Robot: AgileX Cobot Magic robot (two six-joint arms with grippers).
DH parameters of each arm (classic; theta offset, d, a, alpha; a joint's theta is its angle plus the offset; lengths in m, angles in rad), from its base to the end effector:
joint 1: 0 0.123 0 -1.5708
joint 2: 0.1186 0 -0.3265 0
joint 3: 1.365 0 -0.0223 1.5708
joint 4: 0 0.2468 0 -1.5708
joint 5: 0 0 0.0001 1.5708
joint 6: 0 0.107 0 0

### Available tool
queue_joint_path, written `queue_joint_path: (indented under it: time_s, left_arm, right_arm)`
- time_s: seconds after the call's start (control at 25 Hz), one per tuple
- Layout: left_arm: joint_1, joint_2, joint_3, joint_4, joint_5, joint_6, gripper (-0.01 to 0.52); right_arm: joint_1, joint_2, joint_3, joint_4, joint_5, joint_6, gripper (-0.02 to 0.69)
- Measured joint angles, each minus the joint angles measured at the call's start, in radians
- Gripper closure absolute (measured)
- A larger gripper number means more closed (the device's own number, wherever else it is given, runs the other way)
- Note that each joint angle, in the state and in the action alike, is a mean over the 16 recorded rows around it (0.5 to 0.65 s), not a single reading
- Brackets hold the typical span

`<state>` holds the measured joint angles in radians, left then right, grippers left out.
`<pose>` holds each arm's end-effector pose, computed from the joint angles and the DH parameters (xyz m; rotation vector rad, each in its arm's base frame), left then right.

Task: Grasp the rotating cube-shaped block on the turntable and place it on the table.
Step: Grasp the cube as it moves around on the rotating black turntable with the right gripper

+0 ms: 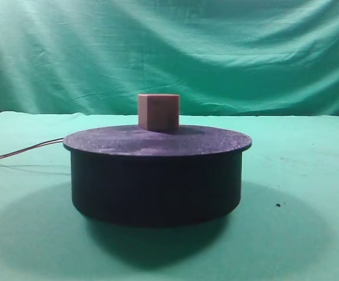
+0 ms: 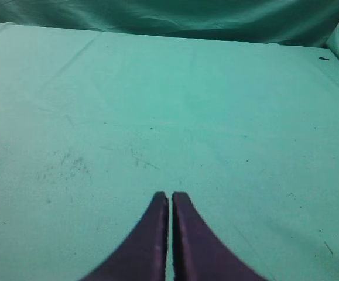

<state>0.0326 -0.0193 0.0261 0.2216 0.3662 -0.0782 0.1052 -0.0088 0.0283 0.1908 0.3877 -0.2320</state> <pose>0.0216 0.0091 0.1681 0.0343 1.8512 0.1855 0.0208 0.0099 0.1647 -0.1998 1.8742 0.1019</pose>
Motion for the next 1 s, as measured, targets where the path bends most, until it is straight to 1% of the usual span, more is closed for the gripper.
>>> queue_joint_path:
  time_s: [0.44,0.6,0.76,1.0]
  left_arm:
    - [0.000,0.000,0.000,0.000,0.000,0.000,0.514]
    - [0.000,0.000,0.000,0.000,0.000,0.000,0.514]
    - [0.000,0.000,0.000,0.000,0.000,0.000,0.514]
    - [0.000,0.000,0.000,0.000,0.000,0.000,0.514]
  right_arm:
    - [0.000,0.000,0.000,-0.002,-0.002,0.000,0.665]
    - [0.000,0.000,0.000,0.002,-0.033,0.000,0.665]
    - [0.000,0.000,0.000,0.038,-0.133,0.001,0.665]
    - [0.000,0.000,-0.010,0.135,-0.363,0.003,0.665]
